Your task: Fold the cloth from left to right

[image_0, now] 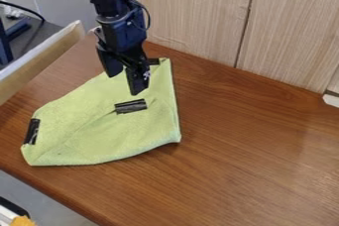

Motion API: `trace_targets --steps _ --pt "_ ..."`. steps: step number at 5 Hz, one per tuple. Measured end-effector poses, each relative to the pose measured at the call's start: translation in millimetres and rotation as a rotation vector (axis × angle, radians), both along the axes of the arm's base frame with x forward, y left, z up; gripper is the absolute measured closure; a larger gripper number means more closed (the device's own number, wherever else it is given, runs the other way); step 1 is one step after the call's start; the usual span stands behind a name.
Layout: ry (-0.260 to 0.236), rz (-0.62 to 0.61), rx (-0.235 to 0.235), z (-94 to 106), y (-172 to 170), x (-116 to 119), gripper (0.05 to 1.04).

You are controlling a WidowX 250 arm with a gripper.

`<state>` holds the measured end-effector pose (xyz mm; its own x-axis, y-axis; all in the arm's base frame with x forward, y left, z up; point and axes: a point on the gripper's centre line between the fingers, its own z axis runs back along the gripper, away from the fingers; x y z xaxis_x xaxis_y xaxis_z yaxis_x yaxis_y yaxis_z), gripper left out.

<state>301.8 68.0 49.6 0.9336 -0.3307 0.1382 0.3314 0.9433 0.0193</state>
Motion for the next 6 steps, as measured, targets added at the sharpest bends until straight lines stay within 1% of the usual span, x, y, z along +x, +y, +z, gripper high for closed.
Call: trace_targets --steps 1,2,3,4,5,6 --pt "0.031 0.006 -0.006 -9.2 -1 -4 0.083" --pt "0.054 0.057 0.001 -15.1 4 -13 0.083" --pt "0.063 0.122 -0.012 -16.8 13 -20 0.083" --pt "0.046 0.228 -0.002 -12.5 31 -31 0.083" --pt "0.04 0.38 -0.033 -25.6 49 -51 0.083" --pt "0.048 0.521 -0.03 -34.1 67 -69 0.083"
